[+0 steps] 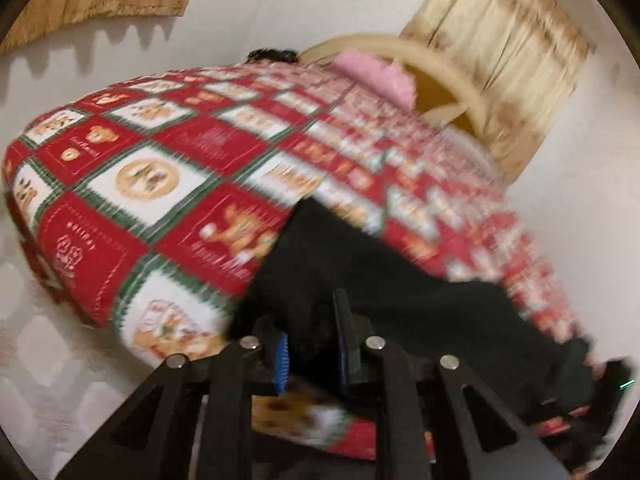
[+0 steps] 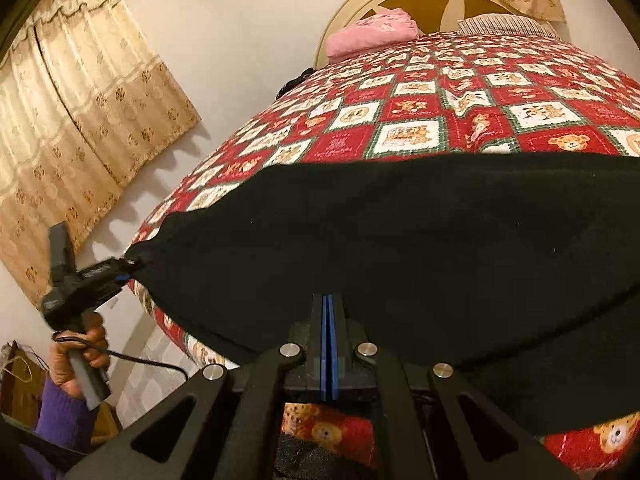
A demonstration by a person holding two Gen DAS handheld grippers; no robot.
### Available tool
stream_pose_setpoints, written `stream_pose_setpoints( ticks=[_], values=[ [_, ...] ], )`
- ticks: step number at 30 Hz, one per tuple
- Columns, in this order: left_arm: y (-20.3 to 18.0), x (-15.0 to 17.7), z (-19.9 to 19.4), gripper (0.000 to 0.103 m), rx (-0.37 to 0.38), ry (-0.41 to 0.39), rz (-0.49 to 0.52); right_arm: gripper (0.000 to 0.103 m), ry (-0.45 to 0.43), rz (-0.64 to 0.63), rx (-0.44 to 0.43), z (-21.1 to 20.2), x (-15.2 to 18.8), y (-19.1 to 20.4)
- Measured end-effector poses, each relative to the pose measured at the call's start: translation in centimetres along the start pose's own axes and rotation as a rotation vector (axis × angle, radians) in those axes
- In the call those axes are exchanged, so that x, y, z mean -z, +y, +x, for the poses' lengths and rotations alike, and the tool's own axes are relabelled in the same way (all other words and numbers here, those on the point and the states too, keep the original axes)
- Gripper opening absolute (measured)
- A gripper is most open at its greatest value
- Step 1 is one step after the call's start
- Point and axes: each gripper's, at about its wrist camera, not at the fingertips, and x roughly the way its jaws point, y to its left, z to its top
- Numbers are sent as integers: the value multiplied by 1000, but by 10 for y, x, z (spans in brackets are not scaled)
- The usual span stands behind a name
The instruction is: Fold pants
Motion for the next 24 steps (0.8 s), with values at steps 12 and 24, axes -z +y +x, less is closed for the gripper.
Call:
stream_pose_setpoints(
  ticks=[12,24],
  values=[
    [2,-19,-54,70,-319,-240,130,2,-62,232,75,-87,23,-62],
    [-44,-25,0,70,-131,-153,197,89,-182,419,16,-109,1,-99]
  ],
)
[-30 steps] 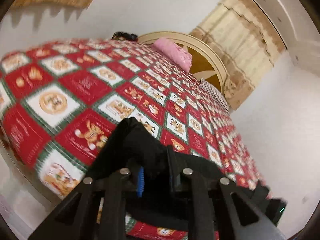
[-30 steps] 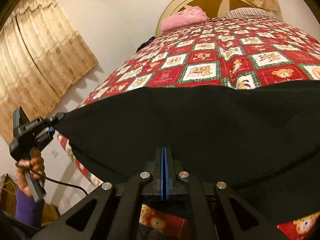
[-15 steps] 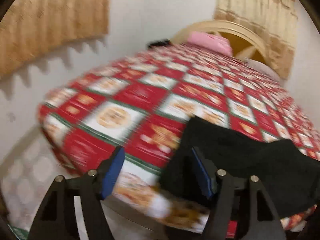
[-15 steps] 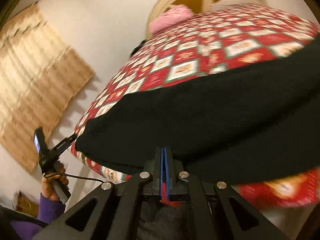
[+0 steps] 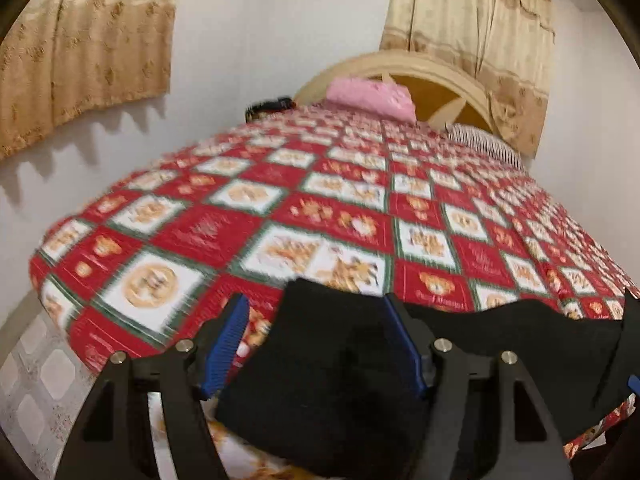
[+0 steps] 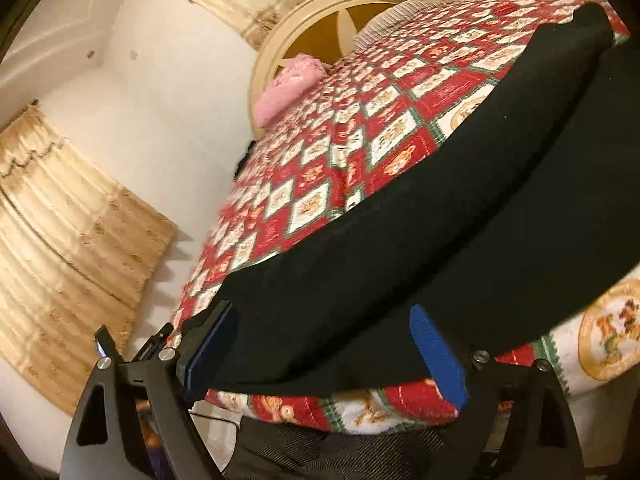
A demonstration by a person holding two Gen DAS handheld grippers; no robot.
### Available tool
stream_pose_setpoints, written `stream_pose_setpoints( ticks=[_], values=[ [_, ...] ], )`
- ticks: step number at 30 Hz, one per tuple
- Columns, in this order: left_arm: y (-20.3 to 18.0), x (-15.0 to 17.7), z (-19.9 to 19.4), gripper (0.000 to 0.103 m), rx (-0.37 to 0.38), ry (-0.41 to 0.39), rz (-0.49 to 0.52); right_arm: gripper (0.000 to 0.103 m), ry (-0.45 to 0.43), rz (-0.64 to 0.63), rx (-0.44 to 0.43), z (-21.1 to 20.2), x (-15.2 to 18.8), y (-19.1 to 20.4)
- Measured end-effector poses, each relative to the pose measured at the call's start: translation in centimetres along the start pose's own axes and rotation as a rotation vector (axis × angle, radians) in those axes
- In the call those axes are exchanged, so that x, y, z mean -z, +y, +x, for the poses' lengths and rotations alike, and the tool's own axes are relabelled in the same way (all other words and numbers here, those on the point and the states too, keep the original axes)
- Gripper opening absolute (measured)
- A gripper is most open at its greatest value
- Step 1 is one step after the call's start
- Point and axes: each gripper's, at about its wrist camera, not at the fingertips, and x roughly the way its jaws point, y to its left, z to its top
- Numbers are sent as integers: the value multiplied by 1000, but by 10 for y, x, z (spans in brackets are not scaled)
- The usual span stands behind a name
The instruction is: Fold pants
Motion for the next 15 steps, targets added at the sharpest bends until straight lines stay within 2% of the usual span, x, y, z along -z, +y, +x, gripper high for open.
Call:
stream_pose_setpoints(
  ticks=[3,7,10,13,14,15],
  values=[
    [-1,8,7,70,12,36,-16,89,-10,-86,131,16,-4,19],
    [3,15,15,71,-24,71,-30,89,22,-54,268,43,-9,27],
    [8,20,21,76,-22,97,-59,89,62,-12,382,64,-13,29],
    [10,25,23,78,-16,102,-74,89,69,-68,499,78,-17,38],
    [9,25,23,79,-20,100,-63,85,79,-101,527,80,-16,40],
    [7,26,23,79,-25,101,-48,64,76,-129,569,80,-15,40]
  ],
)
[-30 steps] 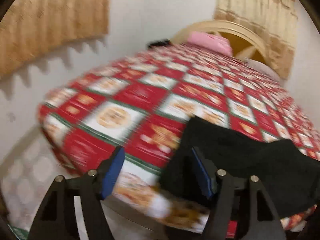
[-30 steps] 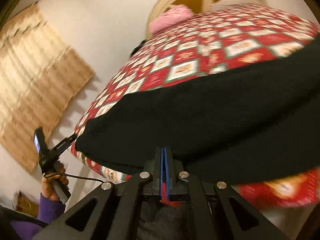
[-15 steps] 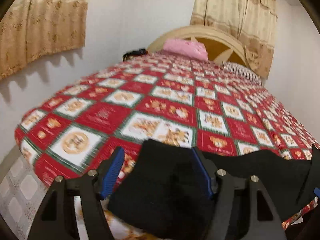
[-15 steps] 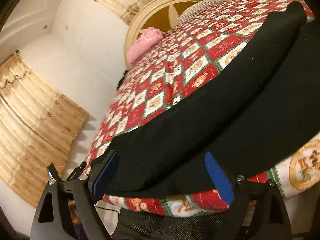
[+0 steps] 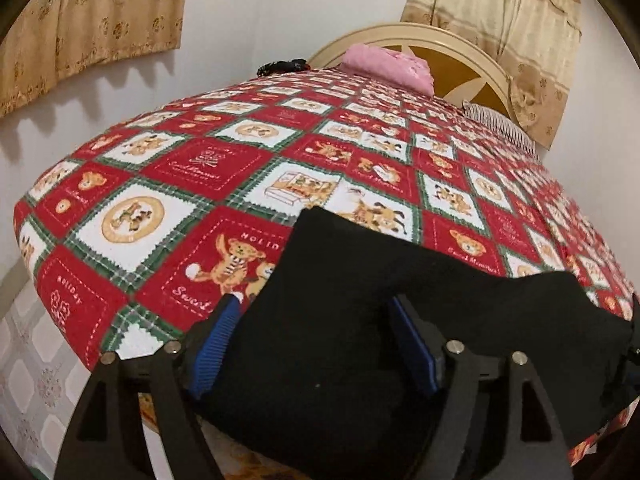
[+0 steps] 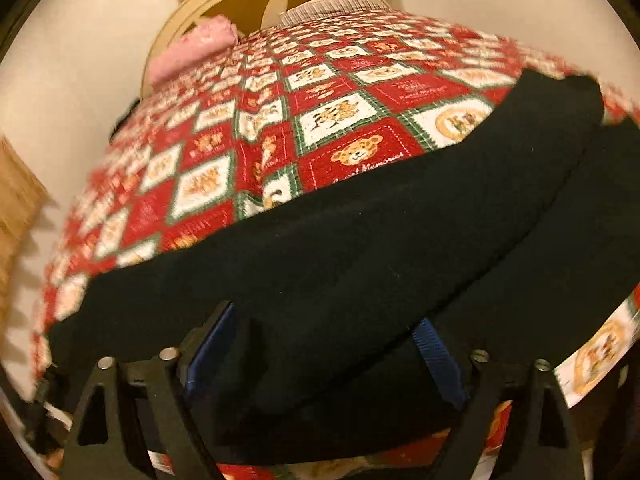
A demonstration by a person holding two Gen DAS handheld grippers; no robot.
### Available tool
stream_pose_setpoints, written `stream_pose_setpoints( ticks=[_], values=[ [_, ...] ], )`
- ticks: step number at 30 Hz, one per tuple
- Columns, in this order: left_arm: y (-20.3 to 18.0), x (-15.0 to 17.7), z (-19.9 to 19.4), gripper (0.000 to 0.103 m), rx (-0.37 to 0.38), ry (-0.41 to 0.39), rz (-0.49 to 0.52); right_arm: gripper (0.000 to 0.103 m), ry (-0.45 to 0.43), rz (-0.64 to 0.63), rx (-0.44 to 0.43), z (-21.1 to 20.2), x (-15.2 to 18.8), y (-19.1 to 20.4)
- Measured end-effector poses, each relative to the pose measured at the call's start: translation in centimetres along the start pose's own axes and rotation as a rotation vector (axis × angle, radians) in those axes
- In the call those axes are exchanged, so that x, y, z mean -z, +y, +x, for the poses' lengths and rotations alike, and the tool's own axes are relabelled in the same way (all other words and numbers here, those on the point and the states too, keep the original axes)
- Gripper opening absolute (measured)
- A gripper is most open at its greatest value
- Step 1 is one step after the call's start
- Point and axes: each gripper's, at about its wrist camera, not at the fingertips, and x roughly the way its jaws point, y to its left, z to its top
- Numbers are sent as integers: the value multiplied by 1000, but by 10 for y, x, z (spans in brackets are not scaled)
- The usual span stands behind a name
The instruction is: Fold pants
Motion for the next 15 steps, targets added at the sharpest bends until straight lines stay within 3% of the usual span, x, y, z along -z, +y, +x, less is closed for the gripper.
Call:
stream_pose_setpoints(
  ticks=[1,2,3,6,11,15],
  values=[
    [0,0,1,79,-1,-1,7,48,-14,-10,26,-2,0,-6],
    [0,1,0,80,1,-4,10,16,-13,-10,17,-4,0,-13],
    [0,1,-1,81,4,-6,8,9,4,5,-23,-4,-1,-23],
    [0,2,0,84,12,-10,8,6,28,69,-159,-13,5,-57],
    [-2,2,1,86,5,-4,21,6,-65,7,-154,-44,31,-62],
    [-5,3,2,87,-19,-9,41,8,-113,16,-166,-32,56,-66]
  ],
)
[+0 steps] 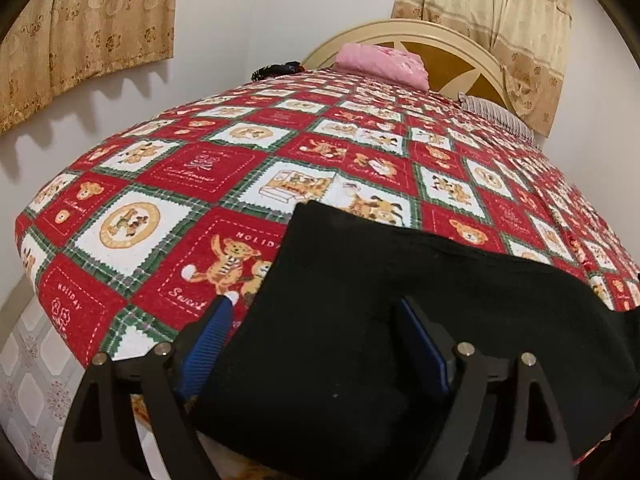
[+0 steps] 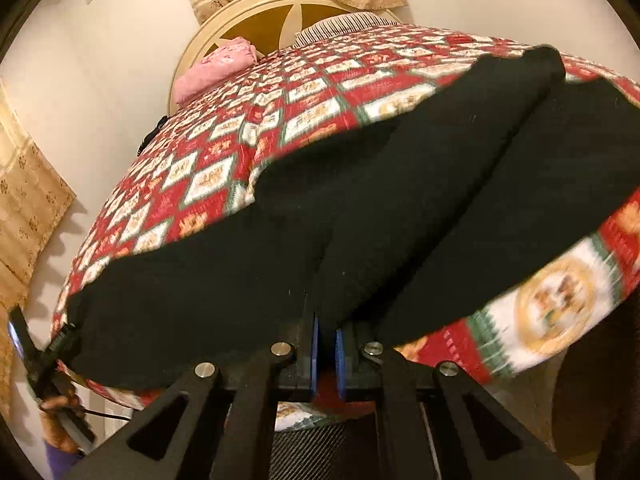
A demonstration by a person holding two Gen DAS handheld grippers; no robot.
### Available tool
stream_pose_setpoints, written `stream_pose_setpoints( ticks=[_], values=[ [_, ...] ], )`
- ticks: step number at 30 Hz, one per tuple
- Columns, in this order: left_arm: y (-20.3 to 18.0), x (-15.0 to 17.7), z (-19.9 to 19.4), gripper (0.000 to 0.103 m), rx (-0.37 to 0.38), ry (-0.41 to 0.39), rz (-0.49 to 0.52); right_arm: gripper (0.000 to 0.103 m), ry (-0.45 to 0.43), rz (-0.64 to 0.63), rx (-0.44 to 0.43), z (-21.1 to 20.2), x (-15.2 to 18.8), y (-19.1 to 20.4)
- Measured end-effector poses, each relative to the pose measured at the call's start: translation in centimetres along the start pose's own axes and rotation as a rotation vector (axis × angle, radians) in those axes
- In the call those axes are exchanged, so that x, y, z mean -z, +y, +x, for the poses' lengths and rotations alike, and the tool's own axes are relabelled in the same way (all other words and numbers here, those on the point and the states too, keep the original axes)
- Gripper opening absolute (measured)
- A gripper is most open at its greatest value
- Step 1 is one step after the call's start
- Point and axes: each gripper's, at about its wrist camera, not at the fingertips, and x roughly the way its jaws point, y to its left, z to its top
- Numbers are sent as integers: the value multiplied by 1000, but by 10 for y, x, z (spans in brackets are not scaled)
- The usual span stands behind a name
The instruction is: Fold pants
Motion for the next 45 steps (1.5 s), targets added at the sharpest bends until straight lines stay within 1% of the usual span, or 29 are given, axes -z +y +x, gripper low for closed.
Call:
stream_pose_setpoints(
  ticks=[1,2,3,4,5,6,8,10,11,12,14,15,16,17,19,22,23,25,26,29,31,33,34,36,37,38,41,43,45],
  values=[
    [0,0,0,87,-5,-2,4,10,-54,-38,-5,-3,5,4],
    [0,1,0,88,-9,-3,7,20,-60,-67,-12,-4,7,7],
    [0,1,-1,89,-15,-2,12,32,-47,-94,-27,-4,5,9],
    [1,2,-2,89,-20,-1,14,38,-18,-118,-63,-7,2,11],
    [2,1,-3,89,-27,1,13,44,-8,-113,-74,-11,-1,10],
    [3,1,-5,89,-37,3,8,46,-13,-101,-70,-17,-4,7],
    [4,0,-13,89,-72,-13,-5,46,-91,-79,-27,-41,-12,-3],
    [2,-1,-22,89,-87,-42,-1,46,-216,-78,58,-67,-20,-6],
    [-1,-1,-27,89,-84,-59,4,46,-256,-97,48,-74,-23,-3],
    [-6,-2,-31,89,-66,-72,14,46,-272,-134,12,-76,-28,3],
    [-16,-2,-34,89,-31,-83,37,46,-211,-243,-112,-60,-41,32],
    [-23,-2,-36,89,-14,-92,51,46,-178,-271,-167,-50,-45,44],
    [-28,-1,-37,89,-5,-98,57,46,-123,-302,-260,-32,-50,63],
    [-35,1,-37,89,7,-98,61,46,-81,-324,-317,-17,-54,77],
    [-42,5,-33,89,3,-85,67,46,16,-381,-388,16,-60,109],
    [-50,14,-20,89,-36,-45,92,46,155,-484,-497,64,-62,157],
    [-52,17,-15,89,-62,-38,103,46,189,-508,-509,76,-60,167],
    [-58,21,-14,90,-110,-64,144,46,241,-540,-522,97,-58,180],
    [-60,22,-14,92,-121,-65,149,46,268,-550,-526,105,-57,184],
    [-58,20,-11,98,-129,-70,133,46,393,-568,-566,117,-41,186],
    [-58,20,-9,101,-132,-72,126,46,404,-575,-603,115,-36,188],
    [-59,20,-7,103,-141,-81,123,46,454,-576,-645,115,-34,189],
    [-61,21,-6,103,-148,-86,123,46,448,-582,-632,116,-36,191],
    [-63,22,-5,103,-159,-97,120,46,360,-607,-552,118,-43,194],
    [-63,22,-5,103,-161,-99,120,46,343,-607,-549,119,-48,194],
    [-63,22,-6,103,-159,-99,121,46,362,-593,-567,124,-51,195],
    [-61,21,-6,103,-148,-93,126,46,478,-555,-634,136,-49,198],
    [-61,21,-7,103,-144,-88,126,46,527,-590,-676,130,-40,202],
    [-61,21,-6,103,-146,-87,122,46,542,-628,-690,123,-33,206]
  ],
)
